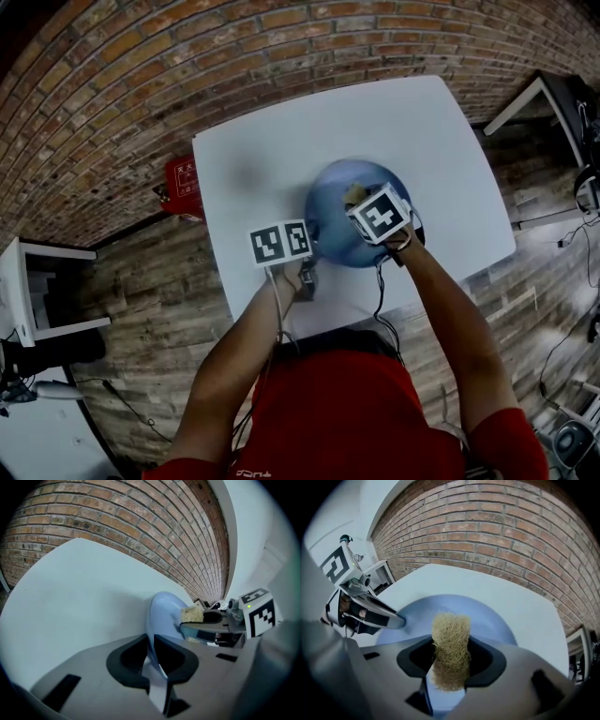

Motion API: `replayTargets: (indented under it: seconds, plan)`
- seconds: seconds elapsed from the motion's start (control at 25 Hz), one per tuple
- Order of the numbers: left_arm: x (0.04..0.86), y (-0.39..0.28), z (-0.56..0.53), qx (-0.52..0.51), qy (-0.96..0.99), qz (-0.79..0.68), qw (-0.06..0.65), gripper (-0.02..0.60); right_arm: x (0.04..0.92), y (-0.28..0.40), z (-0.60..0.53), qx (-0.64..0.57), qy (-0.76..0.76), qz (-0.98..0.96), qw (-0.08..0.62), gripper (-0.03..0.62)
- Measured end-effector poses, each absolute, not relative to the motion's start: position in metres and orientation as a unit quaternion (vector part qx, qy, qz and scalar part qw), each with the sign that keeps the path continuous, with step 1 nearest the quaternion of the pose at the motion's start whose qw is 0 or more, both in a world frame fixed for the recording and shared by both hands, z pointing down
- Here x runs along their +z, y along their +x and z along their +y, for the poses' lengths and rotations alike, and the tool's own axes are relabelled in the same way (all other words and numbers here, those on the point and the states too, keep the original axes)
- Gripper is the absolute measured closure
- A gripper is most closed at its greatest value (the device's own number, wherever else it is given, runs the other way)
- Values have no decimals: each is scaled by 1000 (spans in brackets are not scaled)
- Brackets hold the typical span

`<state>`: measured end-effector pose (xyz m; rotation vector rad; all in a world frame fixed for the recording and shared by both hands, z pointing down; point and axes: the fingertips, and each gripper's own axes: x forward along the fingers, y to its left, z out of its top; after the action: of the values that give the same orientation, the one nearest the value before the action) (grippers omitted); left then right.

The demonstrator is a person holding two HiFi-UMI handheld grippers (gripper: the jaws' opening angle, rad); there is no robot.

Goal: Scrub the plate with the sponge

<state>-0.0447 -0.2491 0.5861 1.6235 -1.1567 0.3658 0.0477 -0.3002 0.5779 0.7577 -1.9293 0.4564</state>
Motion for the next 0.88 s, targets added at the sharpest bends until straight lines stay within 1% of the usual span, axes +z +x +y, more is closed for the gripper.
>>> replayTargets:
  seconds: [0.16, 0.28, 0.52, 0.64, 0.76, 0.88]
  plan:
    - [586, -43, -249, 151, 678, -486, 531, 529, 579, 96, -315, 195, 354, -766, 500, 414]
    - [586, -44, -249, 150, 676, -487, 532, 531, 577, 105, -311, 203, 364, -762, 495, 414]
    - [587, -44, -248, 145, 676, -488, 533, 531, 566, 46, -272, 211, 317, -804, 456, 414]
    - [587, -45, -248, 143, 675, -490, 533, 532, 567, 18, -252, 220, 293, -815, 449, 414]
    - [587, -45, -248, 141, 674, -491, 534, 532, 574, 8, -242, 227, 281, -815, 453, 414]
    - [587, -44, -248, 142, 673, -491, 534, 532, 576, 15, -244, 223, 286, -811, 459, 414]
